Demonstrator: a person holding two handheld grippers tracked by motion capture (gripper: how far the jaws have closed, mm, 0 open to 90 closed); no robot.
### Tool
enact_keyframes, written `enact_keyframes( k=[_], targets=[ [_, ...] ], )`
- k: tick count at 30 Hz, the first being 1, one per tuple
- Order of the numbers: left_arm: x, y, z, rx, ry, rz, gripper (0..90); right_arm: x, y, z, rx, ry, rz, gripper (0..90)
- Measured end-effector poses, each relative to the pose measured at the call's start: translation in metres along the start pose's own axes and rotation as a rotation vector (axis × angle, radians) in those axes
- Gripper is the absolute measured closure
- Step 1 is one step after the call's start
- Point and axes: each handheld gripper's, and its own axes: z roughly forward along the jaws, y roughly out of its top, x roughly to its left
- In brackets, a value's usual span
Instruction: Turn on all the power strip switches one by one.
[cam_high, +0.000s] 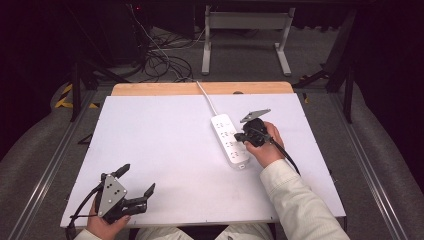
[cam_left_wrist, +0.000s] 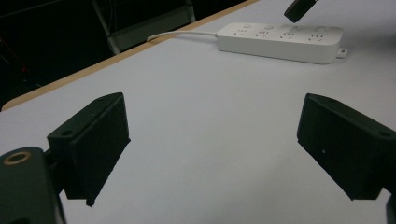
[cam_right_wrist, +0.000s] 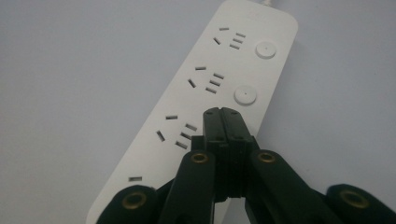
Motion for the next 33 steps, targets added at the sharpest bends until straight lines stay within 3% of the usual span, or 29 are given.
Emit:
enact_keyframes(
  k=[33],
  targets=[
    [-0.0009, 0.0001, -0.0005, 0.0, -0.001, 0.001, 9.6, 0.0064, -0.0048, 0.0077, 0.019, -0.048, -0.016, 90.0]
  ],
)
